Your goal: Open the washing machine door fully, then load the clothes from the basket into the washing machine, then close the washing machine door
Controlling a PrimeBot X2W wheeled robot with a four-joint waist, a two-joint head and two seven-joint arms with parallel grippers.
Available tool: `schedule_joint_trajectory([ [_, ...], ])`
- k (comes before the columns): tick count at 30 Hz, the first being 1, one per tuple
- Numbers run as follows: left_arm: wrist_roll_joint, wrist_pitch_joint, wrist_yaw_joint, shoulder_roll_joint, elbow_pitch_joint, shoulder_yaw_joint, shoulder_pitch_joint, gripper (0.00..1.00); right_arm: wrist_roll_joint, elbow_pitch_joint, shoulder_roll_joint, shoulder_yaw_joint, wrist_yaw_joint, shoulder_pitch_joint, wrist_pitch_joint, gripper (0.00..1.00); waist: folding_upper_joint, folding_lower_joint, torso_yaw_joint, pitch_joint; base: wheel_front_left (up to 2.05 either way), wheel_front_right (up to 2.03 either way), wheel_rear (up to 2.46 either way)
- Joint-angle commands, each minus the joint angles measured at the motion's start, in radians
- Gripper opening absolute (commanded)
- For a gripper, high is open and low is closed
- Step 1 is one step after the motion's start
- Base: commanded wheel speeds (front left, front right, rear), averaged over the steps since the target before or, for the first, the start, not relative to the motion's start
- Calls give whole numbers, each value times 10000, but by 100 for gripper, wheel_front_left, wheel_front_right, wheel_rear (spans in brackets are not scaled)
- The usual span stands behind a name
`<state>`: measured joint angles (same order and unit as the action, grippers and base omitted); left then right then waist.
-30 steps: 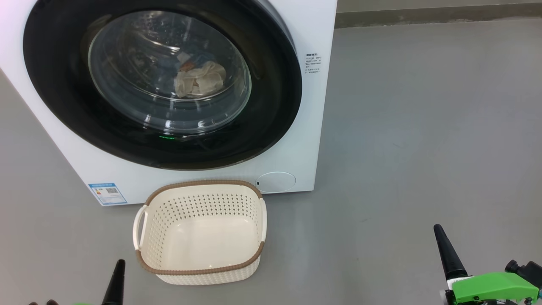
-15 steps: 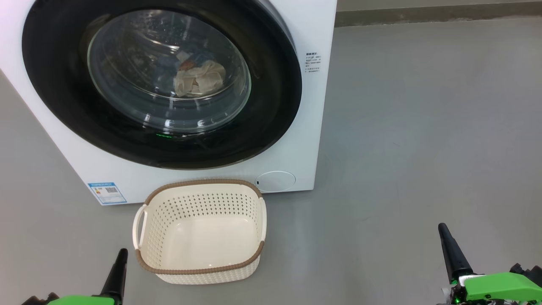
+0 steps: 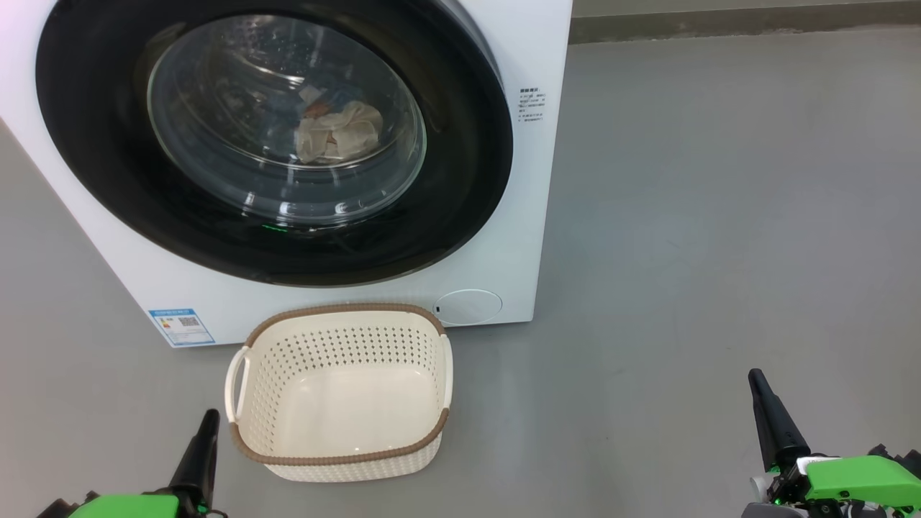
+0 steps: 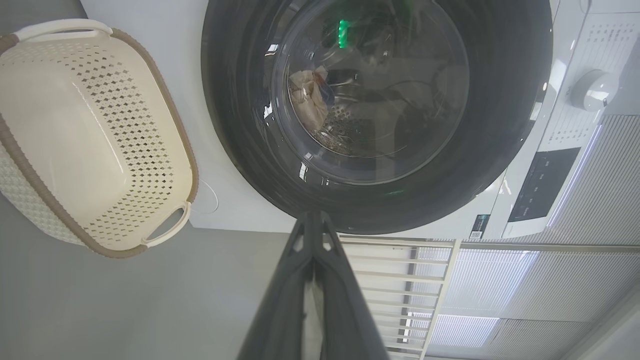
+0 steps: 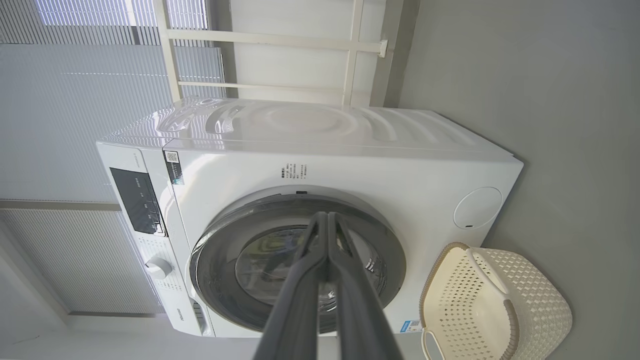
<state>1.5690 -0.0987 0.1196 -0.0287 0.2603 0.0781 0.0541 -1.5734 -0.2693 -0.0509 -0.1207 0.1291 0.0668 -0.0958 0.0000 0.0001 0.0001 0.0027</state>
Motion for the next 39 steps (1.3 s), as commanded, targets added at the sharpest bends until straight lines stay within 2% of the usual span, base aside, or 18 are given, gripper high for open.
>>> schedule_joint_trajectory([
  [1, 377, -139, 109, -215, -151, 353, 536, 0, -392, 249, -51, 145, 16, 403, -110, 0, 0, -1, 0, 3, 0, 0, 0],
  [39, 398, -144, 111, -215, -150, 354, 539, 0, -382, 247, -26, 106, 16, 408, -144, 0, 0, -1, -1, 4, 0, 0, 0],
])
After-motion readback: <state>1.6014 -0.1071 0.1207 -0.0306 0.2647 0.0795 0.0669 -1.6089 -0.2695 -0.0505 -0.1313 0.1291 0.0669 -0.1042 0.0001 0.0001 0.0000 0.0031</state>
